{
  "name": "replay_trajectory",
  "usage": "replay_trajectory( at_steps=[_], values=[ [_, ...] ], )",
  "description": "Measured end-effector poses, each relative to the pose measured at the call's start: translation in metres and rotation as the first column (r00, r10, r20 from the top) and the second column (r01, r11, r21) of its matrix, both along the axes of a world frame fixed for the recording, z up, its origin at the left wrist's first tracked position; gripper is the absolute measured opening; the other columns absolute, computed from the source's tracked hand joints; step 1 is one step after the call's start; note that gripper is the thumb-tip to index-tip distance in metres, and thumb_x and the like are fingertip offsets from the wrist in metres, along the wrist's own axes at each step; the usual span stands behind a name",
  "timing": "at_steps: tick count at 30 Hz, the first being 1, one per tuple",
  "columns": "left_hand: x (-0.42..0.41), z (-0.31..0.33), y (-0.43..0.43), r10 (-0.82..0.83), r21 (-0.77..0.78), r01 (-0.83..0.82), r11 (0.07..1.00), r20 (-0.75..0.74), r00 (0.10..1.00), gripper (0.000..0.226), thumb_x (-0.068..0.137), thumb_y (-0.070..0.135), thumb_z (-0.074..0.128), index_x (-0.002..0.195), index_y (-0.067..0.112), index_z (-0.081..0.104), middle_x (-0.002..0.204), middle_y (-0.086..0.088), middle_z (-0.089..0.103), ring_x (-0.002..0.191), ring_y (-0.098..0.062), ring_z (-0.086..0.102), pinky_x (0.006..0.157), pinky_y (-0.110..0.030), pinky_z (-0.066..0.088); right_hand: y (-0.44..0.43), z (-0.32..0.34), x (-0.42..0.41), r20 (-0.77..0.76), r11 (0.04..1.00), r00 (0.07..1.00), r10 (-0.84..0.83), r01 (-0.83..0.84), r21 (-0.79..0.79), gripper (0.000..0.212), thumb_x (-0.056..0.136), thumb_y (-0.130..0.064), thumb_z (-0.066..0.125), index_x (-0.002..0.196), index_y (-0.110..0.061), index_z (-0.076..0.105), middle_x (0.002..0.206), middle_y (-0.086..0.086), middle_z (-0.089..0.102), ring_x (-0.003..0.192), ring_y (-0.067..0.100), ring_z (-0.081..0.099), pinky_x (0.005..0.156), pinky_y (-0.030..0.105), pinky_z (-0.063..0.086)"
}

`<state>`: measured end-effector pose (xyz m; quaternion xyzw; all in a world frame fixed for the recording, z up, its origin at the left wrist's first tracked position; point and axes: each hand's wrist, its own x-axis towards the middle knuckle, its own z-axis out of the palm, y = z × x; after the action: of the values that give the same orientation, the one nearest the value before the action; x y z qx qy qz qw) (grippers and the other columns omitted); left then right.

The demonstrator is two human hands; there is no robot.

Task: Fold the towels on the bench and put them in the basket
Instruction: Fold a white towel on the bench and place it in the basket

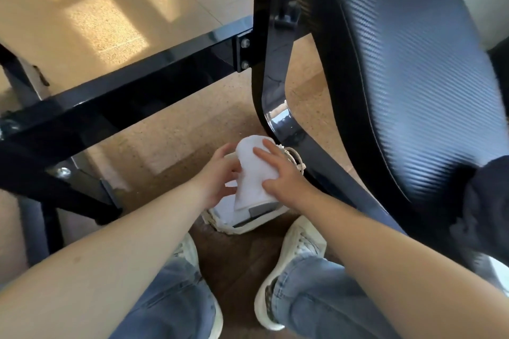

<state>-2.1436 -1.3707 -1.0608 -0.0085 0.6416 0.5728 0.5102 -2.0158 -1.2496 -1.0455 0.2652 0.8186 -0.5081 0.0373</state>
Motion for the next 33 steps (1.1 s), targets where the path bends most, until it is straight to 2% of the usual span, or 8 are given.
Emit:
replay_trajectory(
  at_steps=[3, 5, 8, 12, 14, 22, 29, 33],
  values=[
    [0.001, -0.017, 0.002, -0.084, -0.134, 0.067, 0.989, -0.121, 0.989, 0.068, 0.09, 0.009, 0.055, 0.149, 0.034, 0.036, 0.13, -0.007, 0.055, 0.119, -0.028, 0.055, 0.098, -0.048, 0.052, 0.016, -0.012, -0.001, 0.039, 0.998, 0.999, 0.019, -0.021, 0.059, 0.071, 0.091, 0.003, 0.055, 0.151, -0.032, 0.041, 0.165, -0.017, 0.014, 0.147, 0.009, 0.02, 0.112, 0.025, 0.034],
    [0.005, -0.028, 0.002, -0.185, -0.2, 0.137, 0.97, -0.244, 0.952, 0.054, 0.094, 0.006, 0.05, 0.142, 0.031, 0.044, 0.123, -0.002, 0.058, 0.111, -0.019, 0.057, 0.091, -0.041, 0.055, 0.027, -0.023, -0.001, 0.066, 0.994, 0.997, 0.026, -0.033, 0.1, 0.07, 0.093, 0.001, 0.057, 0.152, -0.034, 0.038, 0.165, -0.017, 0.014, 0.145, 0.007, 0.02, 0.11, 0.02, 0.032],
    [0.013, -0.045, 0.005, -0.276, -0.274, 0.179, 0.945, -0.374, 0.886, 0.048, 0.095, 0.013, 0.051, 0.139, 0.031, 0.05, 0.128, 0.004, 0.056, 0.119, -0.018, 0.056, 0.099, -0.046, 0.053, 0.038, -0.041, 0.0, 0.1, 0.989, 0.994, 0.036, -0.05, 0.138, 0.071, 0.094, -0.001, 0.057, 0.152, -0.034, 0.035, 0.165, -0.017, 0.013, 0.148, 0.011, 0.019, 0.106, 0.012, 0.028],
    [0.025, -0.061, 0.016, -0.294, -0.224, 0.226, 0.948, -0.345, 0.891, 0.051, 0.091, 0.018, 0.055, 0.14, 0.029, 0.051, 0.126, 0.005, 0.063, 0.115, -0.014, 0.061, 0.099, -0.045, 0.054, 0.032, -0.061, 0.002, 0.109, 0.994, 0.994, 0.015, -0.027, 0.11, 0.075, 0.089, 0.0, 0.054, 0.152, -0.035, 0.038, 0.167, -0.014, 0.01, 0.154, 0.018, 0.008, 0.122, 0.049, 0.026],
    [0.028, -0.065, 0.021, -0.262, -0.188, 0.218, 0.958, -0.257, 0.93, 0.063, 0.086, 0.019, 0.059, 0.146, 0.029, 0.045, 0.128, 0.002, 0.064, 0.114, -0.019, 0.063, 0.098, -0.047, 0.055, 0.026, -0.066, 0.001, 0.097, 0.996, 0.995, -0.022, 0.014, 0.088, 0.075, 0.087, 0.002, 0.055, 0.151, -0.035, 0.04, 0.168, -0.01, 0.012, 0.156, 0.022, 0.004, 0.123, 0.052, 0.021],
    [0.031, -0.065, 0.024, -0.018, -0.017, 0.02, 1.0, 0.077, 0.997, 0.08, 0.085, -0.012, 0.059, 0.149, 0.031, 0.036, 0.127, -0.012, 0.061, 0.11, -0.035, 0.065, 0.077, -0.047, 0.06, 0.012, -0.06, 0.005, 0.067, 0.972, 0.984, -0.167, 0.176, -0.158, 0.074, 0.091, 0.005, 0.055, 0.146, -0.042, 0.039, 0.165, -0.016, 0.012, 0.151, 0.019, 0.015, 0.11, 0.032, 0.037],
    [0.028, -0.065, 0.013, 0.044, 0.113, -0.059, 0.992, 0.137, 0.99, 0.082, 0.088, -0.019, 0.055, 0.152, 0.029, 0.036, 0.132, -0.015, 0.057, 0.11, -0.034, 0.066, 0.076, -0.046, 0.06, 0.006, -0.056, 0.004, 0.038, 0.966, 0.987, -0.159, 0.163, -0.2, 0.073, 0.093, 0.004, 0.053, 0.151, -0.039, 0.039, 0.163, -0.021, 0.012, 0.145, 0.014, 0.022, 0.086, 0.008, 0.038],
    [0.024, -0.063, 0.009, -0.004, 0.129, -0.008, 0.992, 0.095, 0.995, 0.079, 0.09, -0.012, 0.06, 0.15, 0.033, 0.037, 0.133, -0.01, 0.056, 0.113, -0.033, 0.065, 0.08, -0.046, 0.06, 0.009, -0.058, 0.005, 0.016, 0.965, 0.987, -0.16, 0.159, -0.206, 0.072, 0.094, 0.004, 0.053, 0.149, -0.04, 0.042, 0.163, -0.023, 0.014, 0.144, 0.015, 0.025, 0.089, 0.012, 0.044]
  ],
)
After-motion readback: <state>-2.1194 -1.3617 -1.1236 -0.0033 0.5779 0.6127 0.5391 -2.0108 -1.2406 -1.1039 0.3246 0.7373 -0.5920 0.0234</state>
